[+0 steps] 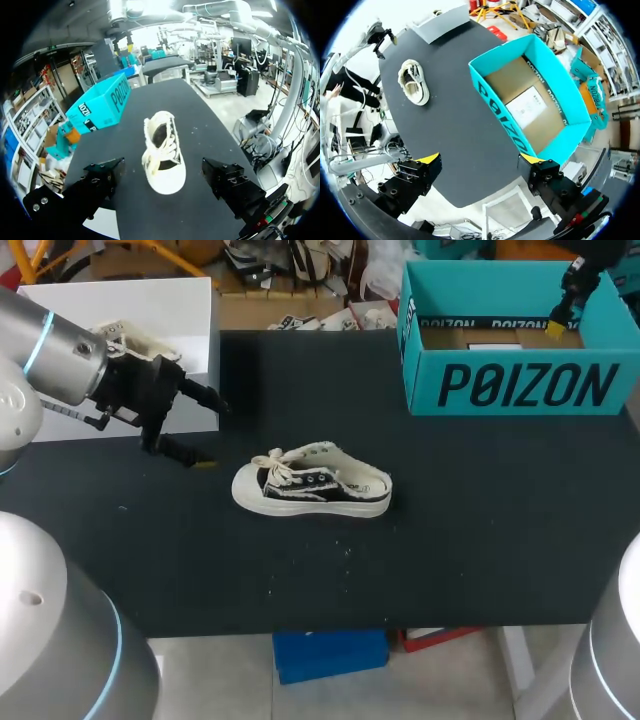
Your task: Take the shoe out of the shoebox, open the shoe tongue, remove and reinsert the insole, then place the shoe into the shoebox
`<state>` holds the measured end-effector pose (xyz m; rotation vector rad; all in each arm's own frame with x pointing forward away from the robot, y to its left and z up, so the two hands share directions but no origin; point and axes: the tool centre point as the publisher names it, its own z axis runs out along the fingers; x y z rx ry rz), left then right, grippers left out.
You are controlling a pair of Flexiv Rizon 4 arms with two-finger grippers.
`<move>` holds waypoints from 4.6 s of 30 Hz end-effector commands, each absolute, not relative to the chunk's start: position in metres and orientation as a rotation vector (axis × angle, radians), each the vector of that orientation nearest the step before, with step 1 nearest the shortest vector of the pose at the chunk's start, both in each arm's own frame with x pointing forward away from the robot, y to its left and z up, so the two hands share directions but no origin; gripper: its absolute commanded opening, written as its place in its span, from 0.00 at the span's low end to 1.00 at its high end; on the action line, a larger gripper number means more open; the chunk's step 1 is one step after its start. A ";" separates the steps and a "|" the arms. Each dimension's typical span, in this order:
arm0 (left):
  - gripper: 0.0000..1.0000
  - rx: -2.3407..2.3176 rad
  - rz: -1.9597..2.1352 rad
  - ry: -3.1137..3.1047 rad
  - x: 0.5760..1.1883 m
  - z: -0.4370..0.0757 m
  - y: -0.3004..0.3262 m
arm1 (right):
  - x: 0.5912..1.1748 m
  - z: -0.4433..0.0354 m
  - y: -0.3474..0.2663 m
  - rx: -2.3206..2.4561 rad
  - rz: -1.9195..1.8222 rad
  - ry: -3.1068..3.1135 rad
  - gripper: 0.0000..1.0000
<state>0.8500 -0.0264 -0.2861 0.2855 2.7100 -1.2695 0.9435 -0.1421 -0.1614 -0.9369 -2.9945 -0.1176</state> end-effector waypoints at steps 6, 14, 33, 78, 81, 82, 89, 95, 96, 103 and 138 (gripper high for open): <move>1.00 0.286 -1.269 2.705 0.850 -0.287 -0.027 | 0.930 -0.158 -0.146 0.033 -0.066 -3.100 1.00; 1.00 0.286 -1.269 2.705 0.850 -0.287 -0.027 | 0.926 -0.165 -0.137 0.121 -0.119 -3.111 1.00; 1.00 0.286 -1.269 2.705 0.850 -0.287 -0.027 | 0.869 -0.196 -0.064 0.173 -0.418 -3.304 1.00; 1.00 0.286 -1.269 2.705 0.850 -0.287 -0.027 | 0.851 -0.210 -0.024 0.201 -0.602 -3.306 1.00; 1.00 0.286 -1.269 2.705 0.850 -0.287 -0.027 | 0.851 -0.210 -0.024 0.201 -0.602 -3.306 1.00; 1.00 0.286 -1.269 2.705 0.850 -0.287 -0.027 | 0.847 -0.211 -0.024 0.193 -0.654 -3.297 1.00; 1.00 0.286 -1.269 2.705 0.850 -0.287 -0.027 | 0.834 -0.233 -0.011 0.190 -0.746 -3.237 1.00; 1.00 0.286 -1.269 2.705 0.850 -0.287 -0.027 | 0.832 -0.252 0.013 0.169 -0.856 -3.203 1.00; 1.00 0.286 -1.269 2.705 0.850 -0.287 -0.027 | 0.834 -0.256 0.015 0.154 -0.885 -3.198 1.00; 1.00 0.286 -1.269 2.705 0.850 -0.287 -0.027 | 0.832 -0.282 0.046 0.099 -1.021 -3.142 1.00; 1.00 0.286 -1.269 2.705 0.850 -0.287 -0.027 | 0.820 -0.345 0.112 0.057 -1.310 -3.010 1.00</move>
